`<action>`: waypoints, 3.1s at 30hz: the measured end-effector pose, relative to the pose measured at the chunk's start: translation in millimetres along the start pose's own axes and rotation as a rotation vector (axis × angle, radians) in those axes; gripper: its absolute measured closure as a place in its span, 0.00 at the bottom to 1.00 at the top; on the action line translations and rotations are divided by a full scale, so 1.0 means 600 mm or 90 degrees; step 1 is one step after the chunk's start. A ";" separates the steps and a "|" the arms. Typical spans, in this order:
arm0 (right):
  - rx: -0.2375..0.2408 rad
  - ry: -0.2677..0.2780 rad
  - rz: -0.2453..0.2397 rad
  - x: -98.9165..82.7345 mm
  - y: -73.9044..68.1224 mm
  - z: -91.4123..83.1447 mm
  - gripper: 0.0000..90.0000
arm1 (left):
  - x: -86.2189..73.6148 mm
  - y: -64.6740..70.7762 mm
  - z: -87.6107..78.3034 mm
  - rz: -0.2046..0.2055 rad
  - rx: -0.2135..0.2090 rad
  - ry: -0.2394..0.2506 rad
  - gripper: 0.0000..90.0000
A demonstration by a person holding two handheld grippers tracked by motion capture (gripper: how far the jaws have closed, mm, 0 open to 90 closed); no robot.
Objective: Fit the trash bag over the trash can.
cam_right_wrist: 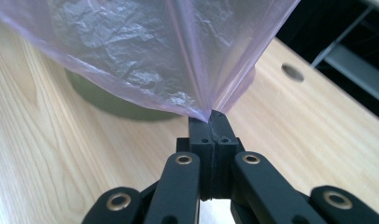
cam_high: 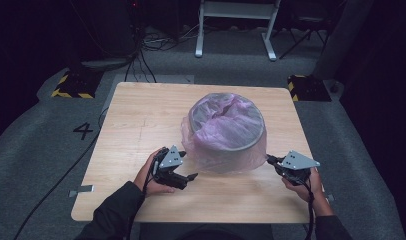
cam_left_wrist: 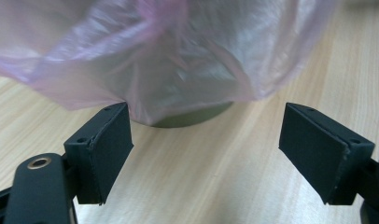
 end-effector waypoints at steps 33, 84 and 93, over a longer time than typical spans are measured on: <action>0.050 -0.081 0.152 -0.086 0.043 0.048 0.68 | -0.053 -0.011 0.026 0.003 0.004 -0.081 0.39; -0.028 0.052 0.176 0.016 0.037 -0.071 0.26 | -0.157 -0.079 -0.026 -0.118 0.105 -0.159 0.14; -0.012 0.082 0.148 0.070 0.035 -0.089 0.28 | -0.157 -0.080 -0.025 -0.118 0.104 -0.160 0.14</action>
Point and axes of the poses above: each handheld gripper's, and its own axes: z roughly forward along the jaws, x roughly out of its top, y roughly to its right, the point moved 6 cm from there along z, roughly forward along the jaws, and after that the axes turned 14 degrees about x, right-handed, at the moved point
